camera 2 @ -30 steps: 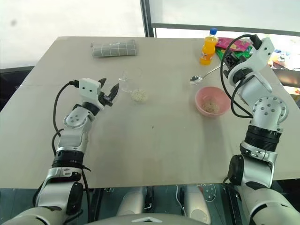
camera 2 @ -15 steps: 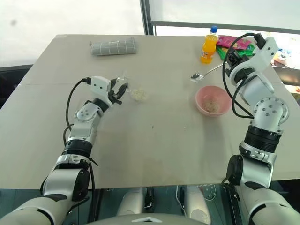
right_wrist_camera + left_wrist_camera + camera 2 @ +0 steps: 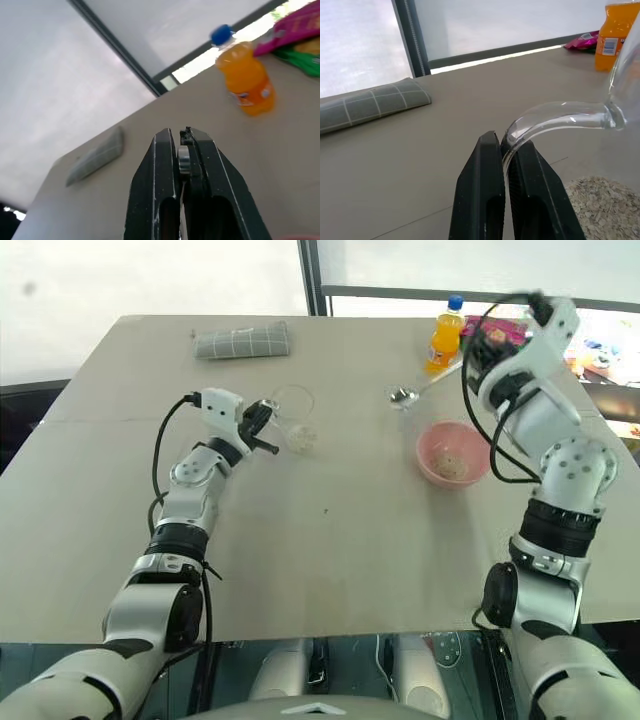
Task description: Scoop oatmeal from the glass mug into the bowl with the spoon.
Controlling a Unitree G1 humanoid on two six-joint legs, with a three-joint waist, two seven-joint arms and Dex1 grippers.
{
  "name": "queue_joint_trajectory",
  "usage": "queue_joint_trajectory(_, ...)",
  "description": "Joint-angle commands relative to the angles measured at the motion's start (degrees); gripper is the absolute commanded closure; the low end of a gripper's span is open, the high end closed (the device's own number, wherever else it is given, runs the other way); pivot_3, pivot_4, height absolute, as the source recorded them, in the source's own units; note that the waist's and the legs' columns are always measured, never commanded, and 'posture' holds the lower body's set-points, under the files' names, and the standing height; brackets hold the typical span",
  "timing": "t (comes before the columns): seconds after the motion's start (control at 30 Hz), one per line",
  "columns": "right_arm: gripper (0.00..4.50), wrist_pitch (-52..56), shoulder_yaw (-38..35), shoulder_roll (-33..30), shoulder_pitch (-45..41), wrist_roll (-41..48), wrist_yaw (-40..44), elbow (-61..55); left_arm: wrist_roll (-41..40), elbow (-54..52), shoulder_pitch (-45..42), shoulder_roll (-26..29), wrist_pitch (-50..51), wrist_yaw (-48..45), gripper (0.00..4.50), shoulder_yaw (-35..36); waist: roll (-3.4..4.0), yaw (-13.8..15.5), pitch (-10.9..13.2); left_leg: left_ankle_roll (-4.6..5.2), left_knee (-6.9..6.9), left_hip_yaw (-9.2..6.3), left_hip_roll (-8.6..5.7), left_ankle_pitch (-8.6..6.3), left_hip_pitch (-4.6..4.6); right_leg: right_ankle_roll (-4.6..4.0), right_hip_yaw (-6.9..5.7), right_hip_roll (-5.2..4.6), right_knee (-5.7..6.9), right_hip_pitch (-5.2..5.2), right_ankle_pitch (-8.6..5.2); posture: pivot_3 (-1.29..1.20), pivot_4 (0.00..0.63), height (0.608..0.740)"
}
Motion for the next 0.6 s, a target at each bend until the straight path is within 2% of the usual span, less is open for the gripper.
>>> queue_joint_trajectory(0.03,4.5,3.1,2.2,-2.2,-5.6,4.3,4.4,-4.4,1.0,0.2,-3.8,-1.1,0.6,-1.6,4.45,-2.1,0.0,0.2,0.0,0.0,0.0,-0.02,0.0,0.0,-0.05,0.0,-0.02,0.0,-0.02,-0.01,0.0,0.0,0.15,0.74)
queue_joint_trajectory(0.23,4.5,8.6,9.8,-4.4,-7.1,4.4,10.5,-8.1,2.2,4.4,-9.1,-3.7,-0.2,-2.5,4.45,-4.3,-0.01,0.1,0.0,0.01,0.01,-0.04,-0.02,-0.01,-0.12,0.0,-0.05,-0.01,-0.11,-0.01,0.0,0.0,0.15,0.74)
queue_joint_trajectory(0.43,4.5,7.5,16.4,-5.2,-4.0,-4.3,14.6,-8.9,2.4,9.4,-12.4,-6.1,-2.3,-4.2,4.45,-4.5,-0.02,0.1,0.0,0.01,0.01,-0.07,-0.02,-0.01,-0.13,0.0,-0.06,0.0,-0.08,-0.05,0.0,0.0,0.15,0.74)
queue_joint_trajectory(0.6,4.5,3.3,22.6,-7.9,-2.3,-15.9,19.9,-8.1,2.6,10.4,-12.7,-7.6,-3.3,-6.4,4.45,-5.4,-0.02,0.0,0.0,0.0,0.02,-0.04,-0.02,0.0,-0.17,0.0,-0.05,0.01,-0.05,-0.12,0.0,0.0,0.15,0.74)
